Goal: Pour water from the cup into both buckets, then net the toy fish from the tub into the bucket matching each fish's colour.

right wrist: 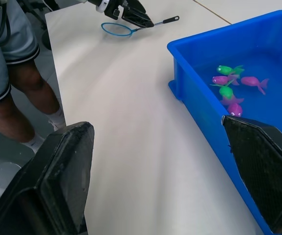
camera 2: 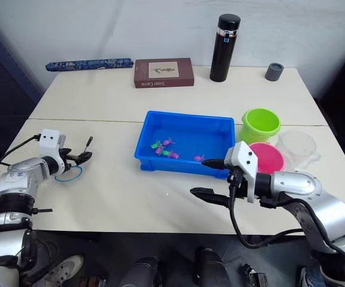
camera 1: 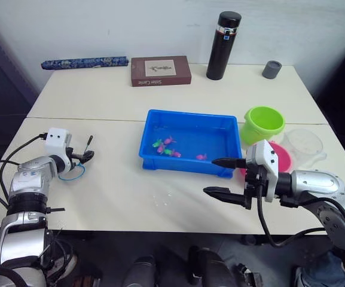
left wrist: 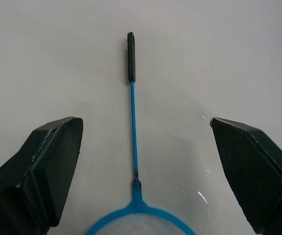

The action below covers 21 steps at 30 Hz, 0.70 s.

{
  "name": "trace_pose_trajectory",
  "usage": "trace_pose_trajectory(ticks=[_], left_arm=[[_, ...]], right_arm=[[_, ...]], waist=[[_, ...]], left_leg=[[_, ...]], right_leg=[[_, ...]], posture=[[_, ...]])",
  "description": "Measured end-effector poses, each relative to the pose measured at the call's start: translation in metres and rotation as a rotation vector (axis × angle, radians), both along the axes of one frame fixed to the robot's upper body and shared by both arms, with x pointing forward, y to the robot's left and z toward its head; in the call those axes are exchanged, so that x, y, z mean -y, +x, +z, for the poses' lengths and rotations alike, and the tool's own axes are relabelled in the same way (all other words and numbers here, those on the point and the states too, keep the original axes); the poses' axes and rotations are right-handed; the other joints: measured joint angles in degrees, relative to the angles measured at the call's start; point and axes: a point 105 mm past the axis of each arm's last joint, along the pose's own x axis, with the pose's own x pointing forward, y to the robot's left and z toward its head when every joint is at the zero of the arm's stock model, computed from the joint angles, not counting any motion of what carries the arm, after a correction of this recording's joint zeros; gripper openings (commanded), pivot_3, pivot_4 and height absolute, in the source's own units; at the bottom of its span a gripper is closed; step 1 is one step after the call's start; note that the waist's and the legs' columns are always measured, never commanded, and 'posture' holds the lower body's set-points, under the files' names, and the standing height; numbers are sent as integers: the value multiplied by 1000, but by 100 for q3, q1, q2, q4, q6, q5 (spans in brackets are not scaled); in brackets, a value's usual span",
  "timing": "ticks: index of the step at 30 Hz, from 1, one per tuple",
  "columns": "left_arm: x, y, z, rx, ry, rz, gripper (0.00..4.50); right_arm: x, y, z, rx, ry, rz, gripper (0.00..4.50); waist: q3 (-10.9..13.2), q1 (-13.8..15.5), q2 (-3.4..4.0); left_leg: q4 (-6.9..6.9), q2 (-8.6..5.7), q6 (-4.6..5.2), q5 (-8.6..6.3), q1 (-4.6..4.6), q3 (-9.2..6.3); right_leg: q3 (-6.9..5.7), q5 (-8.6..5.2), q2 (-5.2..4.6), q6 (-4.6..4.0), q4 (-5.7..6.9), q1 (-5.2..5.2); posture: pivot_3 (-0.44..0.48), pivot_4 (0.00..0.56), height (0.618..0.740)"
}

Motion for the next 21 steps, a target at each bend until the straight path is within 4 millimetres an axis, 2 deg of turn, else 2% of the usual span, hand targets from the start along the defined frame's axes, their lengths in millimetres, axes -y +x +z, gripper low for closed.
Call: trace_pose_trajectory(ticks=[5, 10, 13, 17, 19, 21], left_arm=[[2, 5, -14, -53, 7, 4, 4500], [8, 11, -16, -50, 21, -13, 4500], [11, 12, -18, -51, 18, -20, 3694], [13, 14, -18, -55, 18, -30, 1961], [13, 14, -18, -56, 22, -33, 834], [13, 14, -18, -57, 24, -35, 61]], right_arm=[[4, 0, 2, 18, -16, -31, 4431], [5, 1, 7, 41, -22, -63, 4431], [5, 1, 8, 48, -23, -75, 4500], [4, -1, 8, 45, -20, -79, 4500], [4, -1, 8, 44, -19, -85, 4500], [4, 0, 8, 44, -19, -88, 4500]], waist=[[-1, 0, -2], [-3, 28, -4], [-3, 30, -4], [-3, 21, -4], [-3, 15, -4], [-3, 15, -4]], left_leg=[[1, 0, 0, 0, 0, 0], [9, -2, 0, 0, 1, 0], [17, -3, 0, 0, 1, -1], [17, -4, 1, 0, 2, -1], [17, -4, 1, 0, 2, -1], [17, -3, 1, 0, 2, -1]], right_leg=[[-4, 0, 0, 1, 3, 0], [-8, 0, -3, 1, 8, 2], [-7, 1, -6, 1, 9, 4], [-5, 1, -6, 2, 14, 4], [-5, 1, -6, 2, 17, 4], [-5, 1, -6, 2, 17, 4]], posture=[[0, 150, 740], [0, 150, 740], [0, 150, 740], [0, 150, 740], [0, 150, 740], [0, 150, 740]])
